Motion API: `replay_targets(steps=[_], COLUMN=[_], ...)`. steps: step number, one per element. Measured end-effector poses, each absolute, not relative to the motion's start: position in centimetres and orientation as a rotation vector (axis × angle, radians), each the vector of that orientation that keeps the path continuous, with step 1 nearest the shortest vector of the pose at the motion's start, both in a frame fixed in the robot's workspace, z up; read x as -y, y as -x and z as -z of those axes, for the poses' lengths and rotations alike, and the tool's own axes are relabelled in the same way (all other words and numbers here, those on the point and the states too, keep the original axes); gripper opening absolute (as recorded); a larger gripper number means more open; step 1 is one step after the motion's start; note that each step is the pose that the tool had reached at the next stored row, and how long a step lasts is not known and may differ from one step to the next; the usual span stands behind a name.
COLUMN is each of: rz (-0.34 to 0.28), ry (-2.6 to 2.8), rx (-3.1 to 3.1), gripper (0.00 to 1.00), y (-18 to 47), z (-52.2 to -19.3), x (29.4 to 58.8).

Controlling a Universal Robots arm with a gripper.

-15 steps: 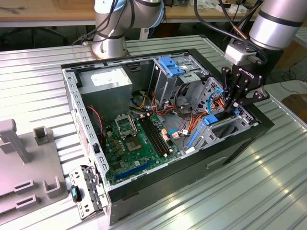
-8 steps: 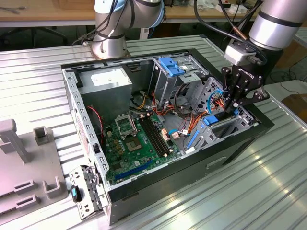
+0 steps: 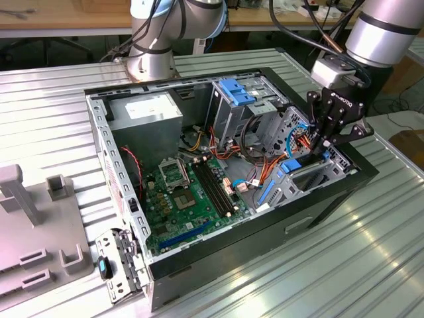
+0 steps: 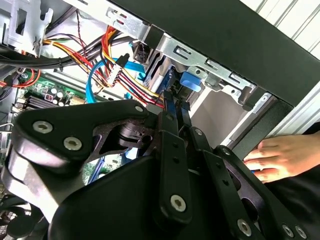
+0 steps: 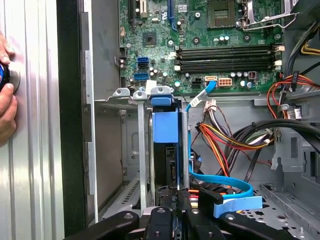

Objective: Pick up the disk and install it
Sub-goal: 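Insert the first disk wire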

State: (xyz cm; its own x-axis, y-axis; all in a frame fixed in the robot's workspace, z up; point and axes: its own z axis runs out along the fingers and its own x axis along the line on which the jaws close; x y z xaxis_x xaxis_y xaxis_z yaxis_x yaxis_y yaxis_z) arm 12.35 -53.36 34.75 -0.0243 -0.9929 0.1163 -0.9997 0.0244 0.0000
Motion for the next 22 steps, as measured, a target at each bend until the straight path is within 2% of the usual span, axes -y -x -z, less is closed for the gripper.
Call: replay_targets(steps=[22], rz=[-0.11], ry=[-2.141], rx=[2.194], gripper=[0.17], y=[-12.35], z=[-33.81], x=[53.3])
